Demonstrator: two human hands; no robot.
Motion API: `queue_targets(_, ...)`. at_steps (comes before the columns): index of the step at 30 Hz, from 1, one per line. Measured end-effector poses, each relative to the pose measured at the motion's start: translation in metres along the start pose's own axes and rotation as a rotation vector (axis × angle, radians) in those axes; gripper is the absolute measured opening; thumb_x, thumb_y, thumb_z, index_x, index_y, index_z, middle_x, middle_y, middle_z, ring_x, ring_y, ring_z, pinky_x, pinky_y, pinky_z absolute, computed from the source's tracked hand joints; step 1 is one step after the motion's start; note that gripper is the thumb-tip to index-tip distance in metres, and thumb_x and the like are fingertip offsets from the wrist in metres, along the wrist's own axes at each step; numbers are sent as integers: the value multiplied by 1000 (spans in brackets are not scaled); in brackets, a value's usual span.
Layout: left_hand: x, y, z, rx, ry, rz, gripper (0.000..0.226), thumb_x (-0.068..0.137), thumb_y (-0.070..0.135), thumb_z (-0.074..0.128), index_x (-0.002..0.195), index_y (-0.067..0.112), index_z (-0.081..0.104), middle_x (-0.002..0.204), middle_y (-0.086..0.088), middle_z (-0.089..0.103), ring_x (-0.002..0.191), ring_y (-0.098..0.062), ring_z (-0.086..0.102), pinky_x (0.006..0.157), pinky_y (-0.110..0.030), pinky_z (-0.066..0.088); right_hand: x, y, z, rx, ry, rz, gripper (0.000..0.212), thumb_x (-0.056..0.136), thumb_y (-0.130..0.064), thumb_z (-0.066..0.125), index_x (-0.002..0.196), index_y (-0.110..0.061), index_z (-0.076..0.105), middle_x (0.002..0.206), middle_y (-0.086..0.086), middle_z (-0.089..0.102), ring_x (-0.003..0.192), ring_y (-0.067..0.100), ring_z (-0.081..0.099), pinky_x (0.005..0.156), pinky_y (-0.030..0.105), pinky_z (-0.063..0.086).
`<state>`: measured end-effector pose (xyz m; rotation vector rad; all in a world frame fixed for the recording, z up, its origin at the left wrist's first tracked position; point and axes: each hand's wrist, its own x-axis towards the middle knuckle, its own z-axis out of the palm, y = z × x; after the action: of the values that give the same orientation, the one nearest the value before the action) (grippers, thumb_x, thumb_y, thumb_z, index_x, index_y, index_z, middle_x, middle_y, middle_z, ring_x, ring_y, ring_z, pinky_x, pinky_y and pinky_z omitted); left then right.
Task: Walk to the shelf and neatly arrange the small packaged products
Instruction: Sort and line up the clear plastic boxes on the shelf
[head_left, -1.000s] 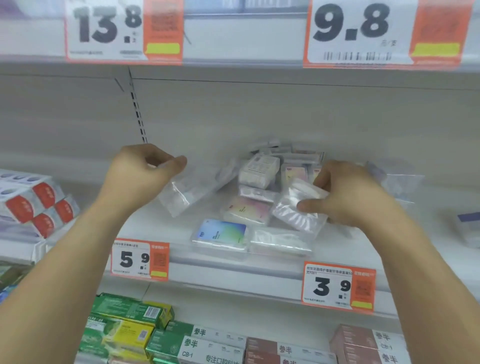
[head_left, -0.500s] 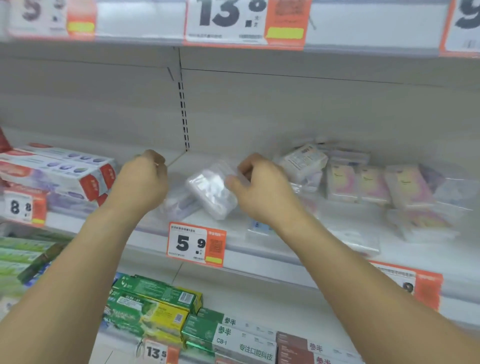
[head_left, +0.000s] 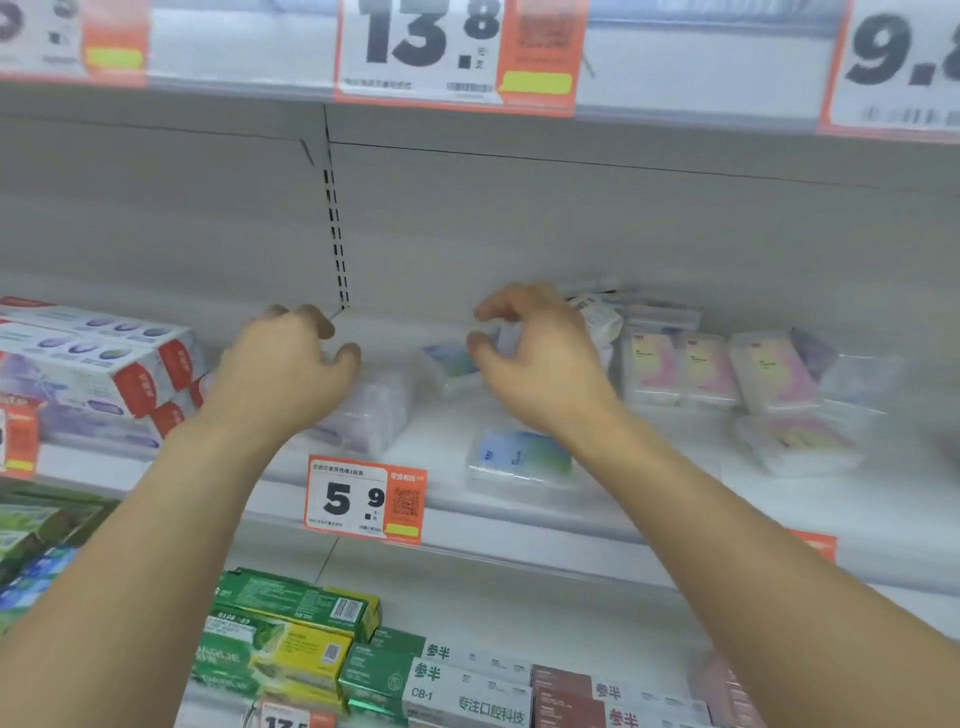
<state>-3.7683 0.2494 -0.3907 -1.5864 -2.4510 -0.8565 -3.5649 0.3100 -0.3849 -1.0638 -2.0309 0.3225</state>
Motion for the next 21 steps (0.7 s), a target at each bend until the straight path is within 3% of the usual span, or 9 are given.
queue_targets(2, -3, 26, 4, -138, 97, 71, 25, 86, 28, 58, 104, 13, 69, 111, -13, 66, 102, -34, 60, 84, -38, 49, 8, 30, -33, -83, 46, 71, 12, 86, -21, 64, 97, -21, 68, 106, 2, 66, 101, 19, 61, 81, 22, 39)
queue_targets(6, -9, 90, 24, -325, 59, 230, 23, 80, 30, 53, 84, 16, 70, 92, -2, 71, 89, -26, 64, 74, -34, 53, 12, 104, -91, -290, 102, 303, 16, 85, -28, 67, 99, -22, 71, 114, 10, 65, 108, 30, 60, 88, 31, 47)
queue_targets(8, -9, 126, 41, -361, 14, 274, 20, 82, 27, 54, 86, 16, 70, 94, -3, 71, 91, -26, 64, 77, -34, 52, 1, 141, -120, -311, 170, 428, 18, 83, -28, 69, 100, -25, 72, 117, 13, 64, 109, 33, 61, 92, 36, 49)
queue_targets(10, -10, 163, 60, -372, -38, 303, 18, 86, 24, 57, 93, 15, 71, 102, -5, 69, 99, -26, 62, 83, -33, 50, -13, 172, -143, -298, 249, 497, 21, 81, -25, 70, 101, -24, 72, 115, 15, 65, 107, 34, 61, 89, 31, 48)
queue_targets(12, -14, 201, 81, -378, -107, 376, 19, 88, 25, 58, 98, 14, 70, 108, -7, 67, 105, -26, 59, 86, -30, 46, -19, 196, -158, -320, 356, 467, 24, 79, -24, 70, 103, -21, 71, 114, 17, 64, 107, 34, 60, 85, 29, 44)
queue_targets(14, -21, 234, 99, -380, -191, 458, 21, 89, 29, 58, 104, 16, 66, 113, -6, 62, 113, -25, 53, 90, -29, 42, -19, 214, -168, -375, 411, 421, 34, 79, -33, 72, 111, -21, 67, 123, 16, 58, 116, 36, 53, 91, 36, 43)
queue_targets(18, -30, 275, 129, -233, -428, 561, 47, 90, 40, 59, 133, 25, 48, 144, -1, 41, 134, -22, 36, 105, -29, 33, -15, 239, -186, -330, 233, 548, 67, 81, -47, 71, 141, -31, 45, 145, 23, 33, 138, 39, 31, 107, 43, 34)
queue_targets(21, -29, 284, 139, -42, -641, 554, 61, 90, 49, 56, 144, 27, 40, 154, 1, 31, 141, -20, 27, 113, -32, 28, -16, 251, -199, -151, 73, 588, 78, 80, -46, 76, 147, -31, 38, 134, 11, 38, 136, 29, 38, 101, 32, 38)
